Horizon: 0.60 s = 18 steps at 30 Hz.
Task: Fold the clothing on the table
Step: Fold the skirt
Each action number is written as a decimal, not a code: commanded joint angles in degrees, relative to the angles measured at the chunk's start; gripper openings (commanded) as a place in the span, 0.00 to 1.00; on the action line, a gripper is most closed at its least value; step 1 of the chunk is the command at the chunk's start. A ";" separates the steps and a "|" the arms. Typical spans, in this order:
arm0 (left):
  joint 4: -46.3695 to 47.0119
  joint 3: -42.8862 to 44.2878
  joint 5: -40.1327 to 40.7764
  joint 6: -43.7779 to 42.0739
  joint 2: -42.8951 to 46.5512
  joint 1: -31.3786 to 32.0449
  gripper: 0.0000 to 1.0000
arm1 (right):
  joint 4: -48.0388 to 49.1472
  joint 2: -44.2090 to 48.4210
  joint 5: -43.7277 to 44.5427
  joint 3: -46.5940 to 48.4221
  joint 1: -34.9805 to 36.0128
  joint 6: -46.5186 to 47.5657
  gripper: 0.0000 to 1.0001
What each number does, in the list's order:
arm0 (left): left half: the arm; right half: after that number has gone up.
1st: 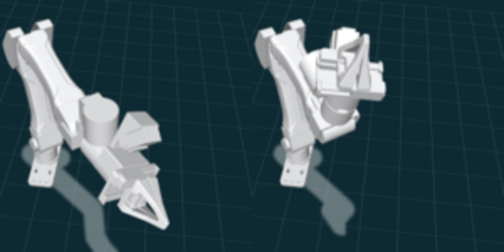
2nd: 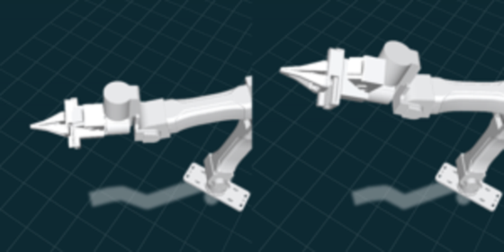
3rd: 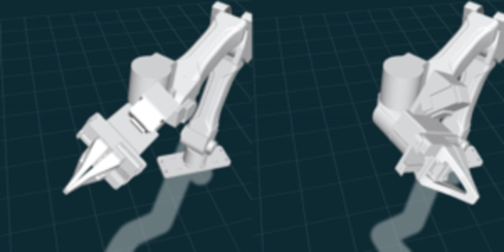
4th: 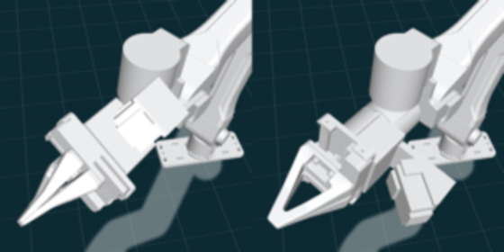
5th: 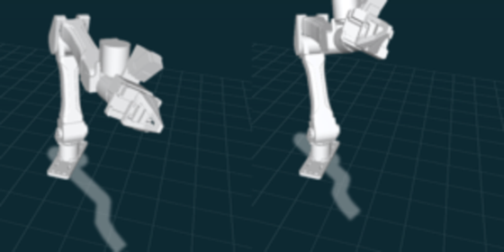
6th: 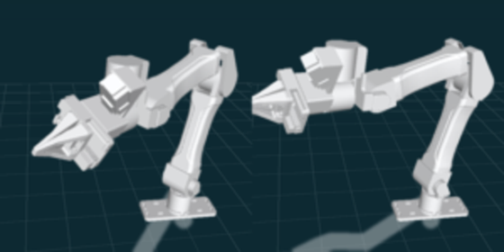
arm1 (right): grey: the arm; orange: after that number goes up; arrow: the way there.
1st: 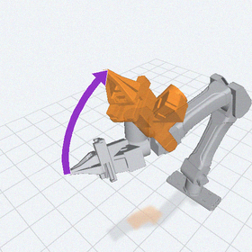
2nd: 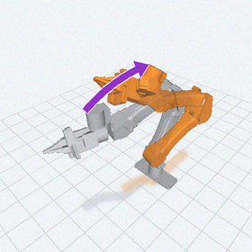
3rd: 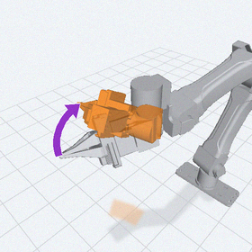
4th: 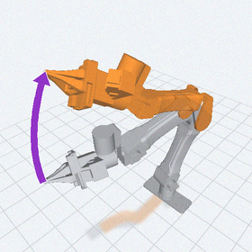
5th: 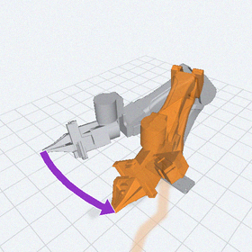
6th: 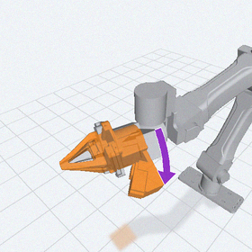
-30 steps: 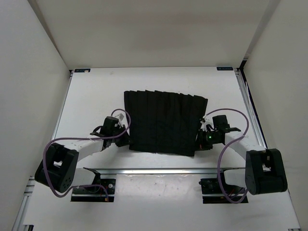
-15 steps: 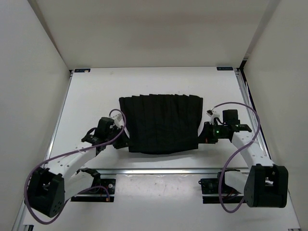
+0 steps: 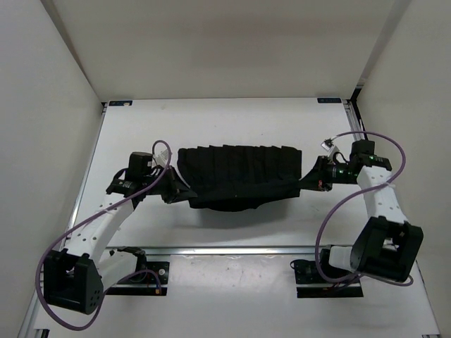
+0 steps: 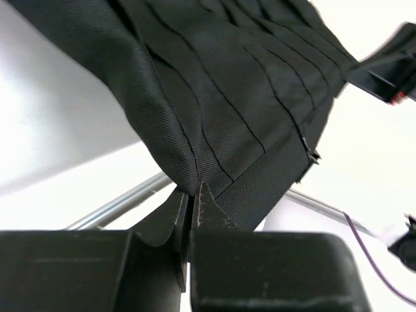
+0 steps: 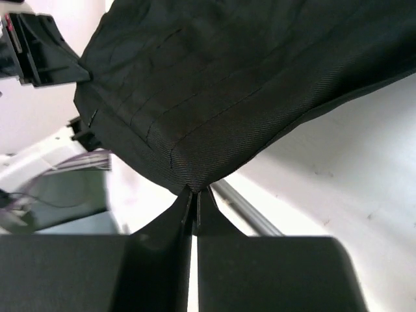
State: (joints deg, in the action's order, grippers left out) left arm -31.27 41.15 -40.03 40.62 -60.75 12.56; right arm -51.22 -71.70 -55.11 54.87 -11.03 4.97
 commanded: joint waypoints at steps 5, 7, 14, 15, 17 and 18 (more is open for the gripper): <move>2.17 -3.87 0.91 7.09 1.07 3.96 0.00 | -2.92 -3.36 2.99 5.86 -0.49 7.06 0.00; 3.49 -4.14 0.22 8.59 1.34 4.06 0.00 | -3.18 -2.92 2.47 5.86 0.56 6.89 0.00; 14.62 -0.90 -4.79 21.48 -1.11 -1.13 0.00 | 0.86 -7.20 -1.31 13.83 2.24 3.73 0.01; 18.57 -0.02 -5.32 23.34 -3.21 -1.74 0.00 | -0.18 -9.14 -1.92 17.77 2.76 4.16 0.00; 23.26 2.70 -5.32 29.75 -7.26 -2.01 0.00 | -1.77 -16.15 -3.49 24.28 3.12 4.70 0.00; 24.83 5.15 -4.54 31.35 -10.23 -2.44 0.00 | -1.60 -18.02 -4.90 27.71 2.77 3.65 0.00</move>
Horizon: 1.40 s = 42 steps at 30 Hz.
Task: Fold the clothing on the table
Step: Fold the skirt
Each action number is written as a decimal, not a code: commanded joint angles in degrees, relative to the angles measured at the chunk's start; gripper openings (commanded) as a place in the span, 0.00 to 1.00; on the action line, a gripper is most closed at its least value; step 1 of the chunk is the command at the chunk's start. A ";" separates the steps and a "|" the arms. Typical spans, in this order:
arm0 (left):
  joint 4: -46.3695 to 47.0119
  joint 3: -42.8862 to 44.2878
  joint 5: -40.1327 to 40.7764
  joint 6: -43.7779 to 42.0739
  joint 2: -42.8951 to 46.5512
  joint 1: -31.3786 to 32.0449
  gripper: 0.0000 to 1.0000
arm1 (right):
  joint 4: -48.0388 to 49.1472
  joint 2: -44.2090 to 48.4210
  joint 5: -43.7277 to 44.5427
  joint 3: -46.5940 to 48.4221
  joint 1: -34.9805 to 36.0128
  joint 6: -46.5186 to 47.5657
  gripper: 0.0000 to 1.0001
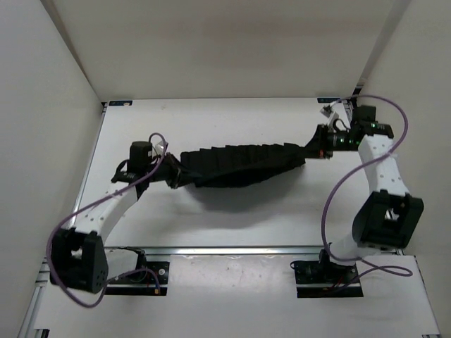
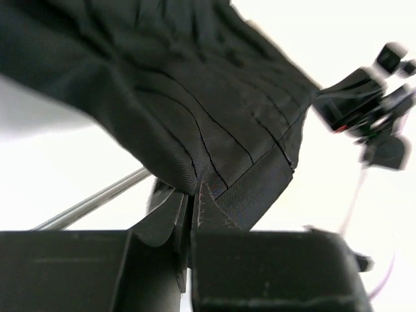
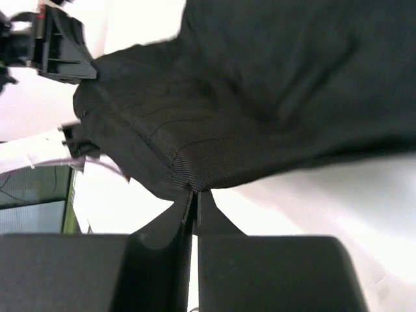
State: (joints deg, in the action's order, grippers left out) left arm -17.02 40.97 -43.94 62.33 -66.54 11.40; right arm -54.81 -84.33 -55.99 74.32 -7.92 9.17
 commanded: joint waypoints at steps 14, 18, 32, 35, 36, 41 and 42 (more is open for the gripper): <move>62.81 12.46 16.96 39.02 -44.37 -8.41 0.99 | 19.31 -49.89 -3.80 54.35 -2.62 -27.56 0.99; 40.25 24.66 17.05 17.02 -42.88 -9.81 0.98 | 13.70 -45.84 -0.54 47.68 -5.43 -17.03 0.99; -30.75 87.41 22.38 -35.84 -70.46 -2.45 0.99 | 11.21 -53.64 9.23 55.93 6.95 9.37 0.43; -34.48 87.71 25.22 -40.17 -71.62 -0.68 0.99 | 14.99 -55.67 9.41 57.41 7.57 7.62 0.66; -34.23 85.53 25.66 -40.09 -71.36 -0.33 0.99 | 15.17 -56.46 8.97 58.03 8.88 7.36 0.72; -29.93 79.18 27.16 -40.09 -68.81 1.25 0.99 | 14.73 -61.47 10.80 64.54 11.00 8.14 0.85; -29.31 79.18 27.24 -40.09 -69.07 1.43 0.99 | 14.99 -62.35 10.72 64.80 11.09 7.88 0.84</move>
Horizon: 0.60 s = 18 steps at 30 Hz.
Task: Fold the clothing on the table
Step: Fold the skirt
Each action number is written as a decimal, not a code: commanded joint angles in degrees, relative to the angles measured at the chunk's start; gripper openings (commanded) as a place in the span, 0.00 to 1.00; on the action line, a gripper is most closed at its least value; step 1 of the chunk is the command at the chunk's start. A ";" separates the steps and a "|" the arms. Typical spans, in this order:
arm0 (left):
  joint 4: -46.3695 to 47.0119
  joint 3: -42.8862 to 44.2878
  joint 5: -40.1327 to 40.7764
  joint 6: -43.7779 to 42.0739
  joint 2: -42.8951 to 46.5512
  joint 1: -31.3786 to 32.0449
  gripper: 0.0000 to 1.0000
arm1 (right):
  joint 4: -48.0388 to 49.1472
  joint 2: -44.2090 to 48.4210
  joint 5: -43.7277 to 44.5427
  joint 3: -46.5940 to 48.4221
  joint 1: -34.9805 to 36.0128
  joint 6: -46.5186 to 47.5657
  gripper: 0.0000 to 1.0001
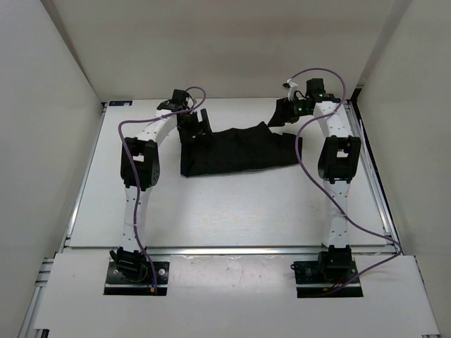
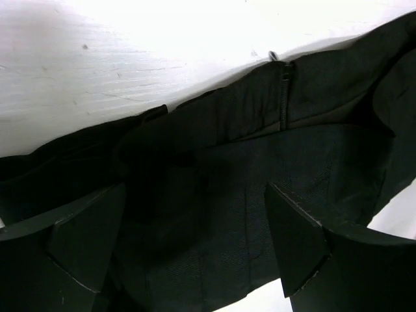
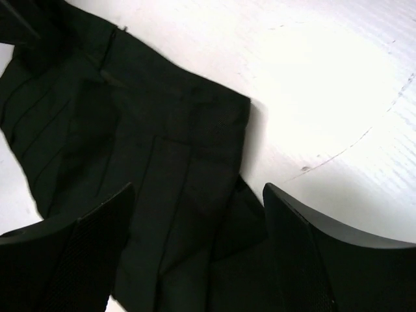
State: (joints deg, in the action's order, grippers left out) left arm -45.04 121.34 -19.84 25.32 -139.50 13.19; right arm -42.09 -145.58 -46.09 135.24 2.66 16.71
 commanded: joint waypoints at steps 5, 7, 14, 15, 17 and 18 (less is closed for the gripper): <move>-2.25 1.79 2.78 -2.56 2.83 0.17 0.98 | 1.22 -3.92 1.61 6.88 1.56 1.39 0.86; -2.60 2.06 2.70 -2.74 2.40 0.69 0.99 | 1.39 -4.53 1.87 6.79 2.00 1.92 0.87; -2.68 1.10 2.35 -3.26 3.98 1.58 0.98 | 2.62 -7.88 1.79 10.13 3.32 0.69 0.84; -2.08 0.31 2.69 -3.35 4.58 1.75 0.99 | 2.54 -8.23 1.61 10.39 3.67 0.69 0.83; -1.81 0.22 3.40 -4.14 4.94 2.01 0.98 | 2.71 -8.84 1.61 10.31 3.94 -0.09 0.81; -2.16 0.04 3.49 -4.31 4.85 2.10 0.98 | 2.97 -8.85 1.61 10.92 4.28 -0.71 0.80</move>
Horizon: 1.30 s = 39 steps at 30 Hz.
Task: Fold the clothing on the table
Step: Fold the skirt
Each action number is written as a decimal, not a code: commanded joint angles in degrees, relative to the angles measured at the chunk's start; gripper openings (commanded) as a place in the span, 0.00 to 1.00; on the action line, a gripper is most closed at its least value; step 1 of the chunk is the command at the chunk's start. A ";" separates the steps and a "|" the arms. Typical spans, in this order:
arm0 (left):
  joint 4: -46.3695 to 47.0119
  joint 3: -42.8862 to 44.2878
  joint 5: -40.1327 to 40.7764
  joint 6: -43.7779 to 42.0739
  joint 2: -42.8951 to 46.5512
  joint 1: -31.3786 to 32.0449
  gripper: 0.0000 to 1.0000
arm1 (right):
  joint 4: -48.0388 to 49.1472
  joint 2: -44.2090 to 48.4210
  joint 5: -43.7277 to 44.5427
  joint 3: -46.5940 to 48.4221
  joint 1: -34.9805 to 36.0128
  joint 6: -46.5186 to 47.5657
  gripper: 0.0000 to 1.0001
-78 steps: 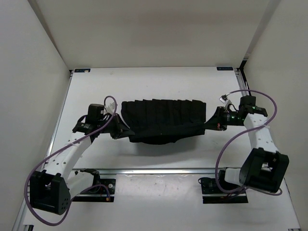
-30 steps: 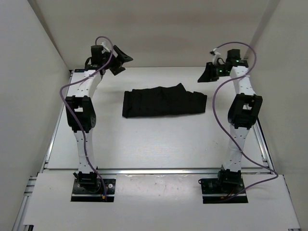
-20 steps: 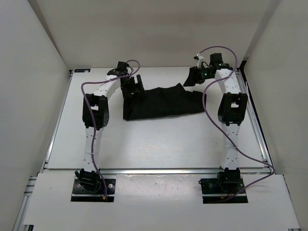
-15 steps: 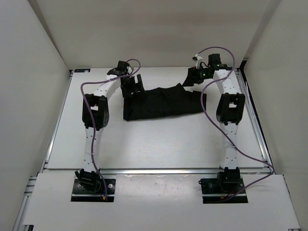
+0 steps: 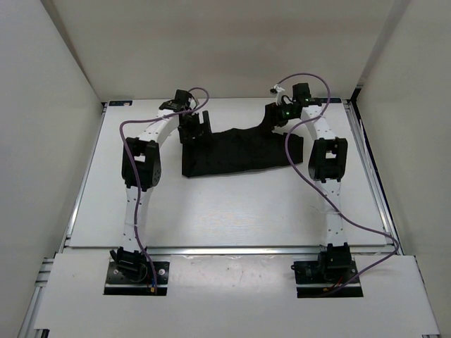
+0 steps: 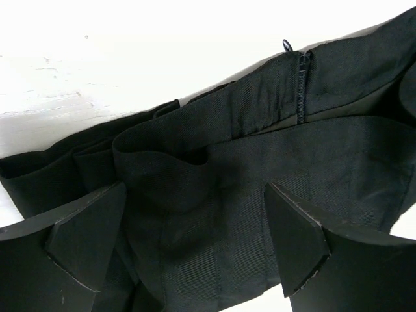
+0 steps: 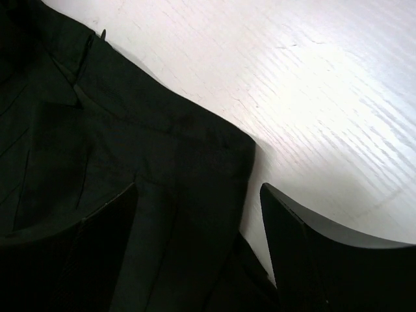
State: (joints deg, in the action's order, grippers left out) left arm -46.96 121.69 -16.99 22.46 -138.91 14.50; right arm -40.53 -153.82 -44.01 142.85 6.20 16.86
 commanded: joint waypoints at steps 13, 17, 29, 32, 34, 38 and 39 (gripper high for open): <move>-0.06 -2.42 4.69 -3.65 6.20 0.09 0.87 | 3.01 -1.04 0.33 3.14 0.04 -3.33 0.66; 0.73 -2.95 4.69 -3.74 6.28 0.35 0.83 | 1.69 -0.78 0.94 3.05 0.13 -3.06 0.57; 2.84 -3.57 3.37 -2.51 6.37 -0.35 0.22 | -2.52 -0.69 0.06 3.93 -0.40 -2.80 0.00; 3.98 -3.82 3.20 -1.98 7.78 -0.53 0.10 | -4.20 -0.43 -0.63 6.91 -1.27 -3.58 0.00; 5.47 -4.44 3.37 -1.80 9.79 -0.09 0.09 | -6.13 -0.69 -2.48 10.68 -2.33 -5.17 0.00; 8.98 -8.82 3.02 -0.75 13.66 -0.09 0.07 | -12.36 1.14 -5.21 17.02 -2.95 -5.27 0.00; 9.77 -9.71 3.11 -0.49 14.89 0.43 0.07 | -14.73 1.94 -5.38 17.81 -2.86 -3.96 0.00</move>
State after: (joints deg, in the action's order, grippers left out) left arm -41.41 113.54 -13.10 21.10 -132.70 14.39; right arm -49.21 -154.95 -46.30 156.55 3.88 12.01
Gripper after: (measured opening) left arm 0.139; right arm 0.011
